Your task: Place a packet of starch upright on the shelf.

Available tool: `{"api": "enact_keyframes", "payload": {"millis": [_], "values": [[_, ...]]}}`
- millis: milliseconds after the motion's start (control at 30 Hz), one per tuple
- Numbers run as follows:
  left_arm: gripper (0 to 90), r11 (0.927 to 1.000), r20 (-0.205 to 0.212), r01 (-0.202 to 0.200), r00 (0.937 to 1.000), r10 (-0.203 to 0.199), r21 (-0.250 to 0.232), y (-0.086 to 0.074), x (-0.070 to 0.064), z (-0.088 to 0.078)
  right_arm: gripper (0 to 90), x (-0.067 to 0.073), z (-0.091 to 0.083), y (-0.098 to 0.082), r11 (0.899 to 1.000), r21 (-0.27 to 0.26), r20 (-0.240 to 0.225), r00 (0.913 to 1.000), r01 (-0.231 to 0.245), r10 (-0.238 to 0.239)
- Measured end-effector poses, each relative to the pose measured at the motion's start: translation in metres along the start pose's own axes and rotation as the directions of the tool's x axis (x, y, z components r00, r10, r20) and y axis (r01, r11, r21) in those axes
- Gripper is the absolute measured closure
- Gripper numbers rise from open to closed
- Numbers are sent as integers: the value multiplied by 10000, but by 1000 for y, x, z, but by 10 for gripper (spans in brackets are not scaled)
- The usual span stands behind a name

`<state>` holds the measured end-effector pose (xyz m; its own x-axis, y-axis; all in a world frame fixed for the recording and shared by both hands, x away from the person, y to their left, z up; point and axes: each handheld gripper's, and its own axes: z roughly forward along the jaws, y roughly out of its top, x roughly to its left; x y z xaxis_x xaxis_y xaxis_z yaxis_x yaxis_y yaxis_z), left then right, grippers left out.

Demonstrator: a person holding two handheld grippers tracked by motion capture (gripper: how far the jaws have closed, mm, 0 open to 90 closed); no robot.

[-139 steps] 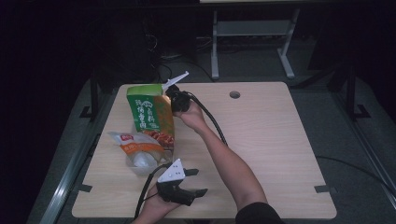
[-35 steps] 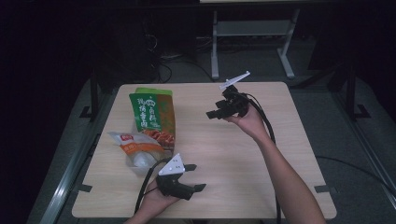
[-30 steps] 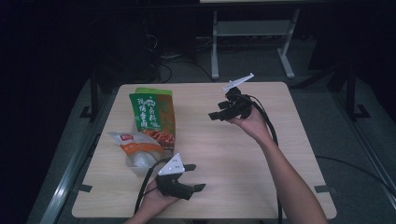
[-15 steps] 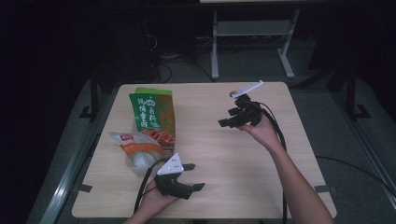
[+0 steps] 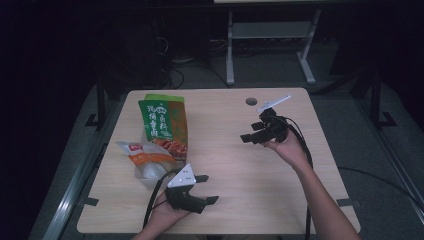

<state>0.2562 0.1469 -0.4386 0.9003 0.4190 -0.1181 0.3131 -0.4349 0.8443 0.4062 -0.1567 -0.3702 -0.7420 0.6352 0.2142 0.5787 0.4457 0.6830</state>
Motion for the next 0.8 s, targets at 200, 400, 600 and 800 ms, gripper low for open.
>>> {"api": "enact_keyframes", "payload": {"millis": [200,400,600,800], "values": [[248,10000,31,-58,10000,58,31,0,0,0,263,-1,-2,-9,9999,61,23,9999,100,-100],[247,10000,23,-58,10000,58,43,0,1,-1,262,3,-4,-14,9998,173,61,10000,-20,19],[248,10000,11,-53,10000,53,30,0,0,-2,260,3,-4,-22,9995,305,82,9999,-71,69],[247,10000,36,-58,10000,58,-2,0,-1,-2,259,6,-7,-30,9991,427,140,9999,-63,57]]}}
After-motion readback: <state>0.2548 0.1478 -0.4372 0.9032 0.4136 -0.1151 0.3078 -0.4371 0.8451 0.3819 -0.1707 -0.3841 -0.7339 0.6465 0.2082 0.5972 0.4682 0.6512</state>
